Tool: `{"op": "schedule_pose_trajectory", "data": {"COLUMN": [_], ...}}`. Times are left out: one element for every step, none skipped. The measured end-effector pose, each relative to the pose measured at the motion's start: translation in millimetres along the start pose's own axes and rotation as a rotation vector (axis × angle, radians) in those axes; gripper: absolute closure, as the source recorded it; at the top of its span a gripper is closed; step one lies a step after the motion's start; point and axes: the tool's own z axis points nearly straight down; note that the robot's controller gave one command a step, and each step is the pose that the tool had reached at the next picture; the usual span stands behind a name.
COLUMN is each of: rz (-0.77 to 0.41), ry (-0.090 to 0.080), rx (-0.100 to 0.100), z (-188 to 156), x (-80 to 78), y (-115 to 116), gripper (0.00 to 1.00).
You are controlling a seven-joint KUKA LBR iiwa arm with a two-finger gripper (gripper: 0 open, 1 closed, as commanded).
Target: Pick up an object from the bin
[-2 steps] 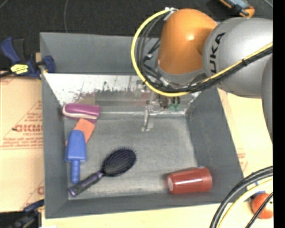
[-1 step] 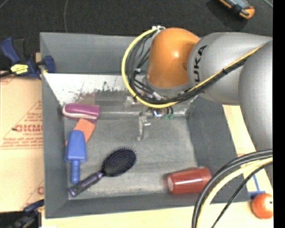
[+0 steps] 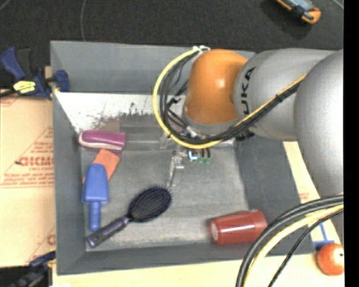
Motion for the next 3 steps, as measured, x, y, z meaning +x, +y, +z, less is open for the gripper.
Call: {"op": "schedule_pose_trajectory", "data": {"rz": [-0.193,0.067,-0.387], "ry": [-0.003,-0.003,-0.016], "rx": [0.002,0.001,0.003], "z": [62.7,70.0,67.3], "x": [-0.6,88.0,70.4], "y": [-14.5,-0.1,-1.9], "gripper": [0.0,0.0,0.0]}}
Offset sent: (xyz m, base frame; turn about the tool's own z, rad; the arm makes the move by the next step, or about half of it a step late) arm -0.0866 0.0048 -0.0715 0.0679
